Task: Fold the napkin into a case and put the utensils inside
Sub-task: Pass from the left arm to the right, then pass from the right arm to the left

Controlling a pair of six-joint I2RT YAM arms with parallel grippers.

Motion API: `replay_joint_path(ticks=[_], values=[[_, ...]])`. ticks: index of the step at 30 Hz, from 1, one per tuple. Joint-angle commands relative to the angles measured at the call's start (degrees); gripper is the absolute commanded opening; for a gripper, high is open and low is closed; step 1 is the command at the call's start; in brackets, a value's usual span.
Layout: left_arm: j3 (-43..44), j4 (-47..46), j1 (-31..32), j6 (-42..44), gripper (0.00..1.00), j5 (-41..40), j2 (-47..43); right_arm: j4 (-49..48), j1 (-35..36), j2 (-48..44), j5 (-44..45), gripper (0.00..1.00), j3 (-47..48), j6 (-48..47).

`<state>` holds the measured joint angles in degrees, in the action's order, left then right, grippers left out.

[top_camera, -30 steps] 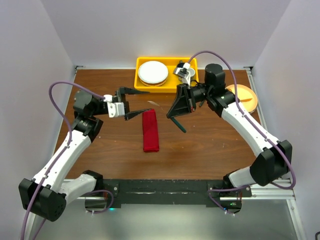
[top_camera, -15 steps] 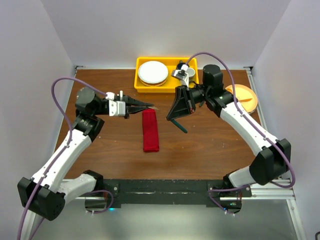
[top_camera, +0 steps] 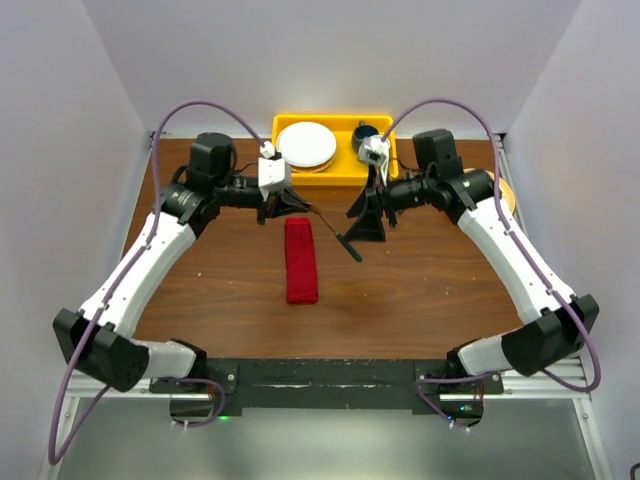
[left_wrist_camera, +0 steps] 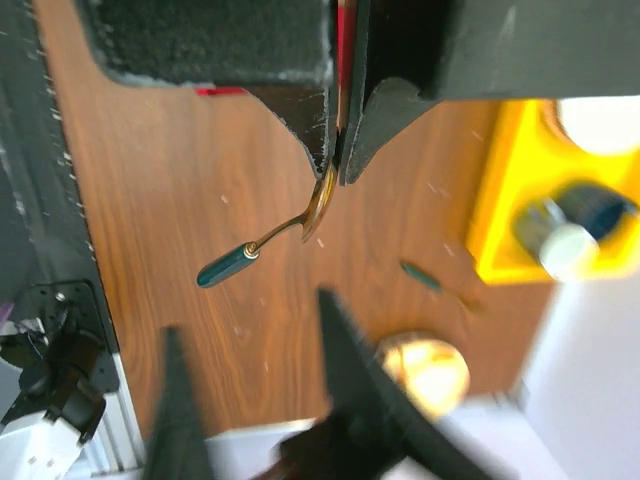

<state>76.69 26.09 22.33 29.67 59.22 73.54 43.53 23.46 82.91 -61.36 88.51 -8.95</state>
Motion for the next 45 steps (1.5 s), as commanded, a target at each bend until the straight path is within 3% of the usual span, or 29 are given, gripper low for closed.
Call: replay_joint_path(ticks=[1, 7, 12, 19, 22, 25, 26, 27, 28, 31, 32, 34, 40, 45], values=[[4.26, 10.56, 0.17, -4.44, 0.0, -3.94, 3.54, 6.41, 1.41, -4.86, 8.96, 0.85, -7.02, -13.55], [5.57, 11.7, 0.17, -8.31, 0.0, -2.45, 7.14, 0.78, 4.48, -5.92, 15.12, 0.85, -12.74, -13.11], [6.55, 11.71, 0.17, -10.68, 0.0, -2.27, 9.43, 0.32, 6.42, -4.0, 14.96, 0.81, -13.98, -14.16], [6.02, 10.13, 0.17, -12.53, 0.0, -1.83, 9.96, -3.62, 7.74, -2.32, 16.89, 0.64, -15.82, -11.62], [5.76, 9.6, 0.17, -13.41, 0.0, -1.74, 9.87, -4.5, 7.74, -0.57, 17.07, 0.54, -15.65, -10.74], [5.58, 9.51, 0.09, -13.5, 0.0, -2.18, 9.78, -5.29, 7.74, 0.23, 16.28, 0.32, -15.38, -9.95], [5.41, 9.42, -0.09, -13.93, 0.0, -2.09, 9.78, -5.64, 7.74, 0.23, 15.93, 0.23, -15.38, -9.69], [4.88, 9.16, -0.87, -14.55, 0.0, -2.01, 9.78, -6.08, 7.65, 0.23, 15.49, 0.05, -15.56, -9.6], [4.27, 7.42, -1.93, -15.68, 0.14, -0.79, 9.43, -6.43, 7.74, 0.14, 14.79, 0.0, -15.65, -9.25], [-0.21, -2.15, -9.12, -25.07, 0.4, 3.51, 7.77, -9.07, 7.74, -0.47, 12.51, 0.0, -16.96, -5.74], [-1.79, -5.83, -11.06, -32.58, 0.43, 4.14, 6.98, -10.38, 7.74, -1.17, 12.06, 0.0, -18.36, -2.51], [-6.88, -17.57, -15.37, -39.22, 0.51, 4.41, 4.0, -16.43, 7.74, -1.88, 11.09, 0.0, -20.12, 1.72], [-19.19, -41.88, -16.0, -59.26, 0.55, -3.14, -2.51, -40.85, 7.65, -4.25, 9.33, 0.0, -30.13, 31.04], [-25.18, -53.85, -14.6, -64.65, 0.56, -8.76, -4.45, -54.76, 7.74, -4.61, 12.58, 0.0, -33.66, 44.7]])
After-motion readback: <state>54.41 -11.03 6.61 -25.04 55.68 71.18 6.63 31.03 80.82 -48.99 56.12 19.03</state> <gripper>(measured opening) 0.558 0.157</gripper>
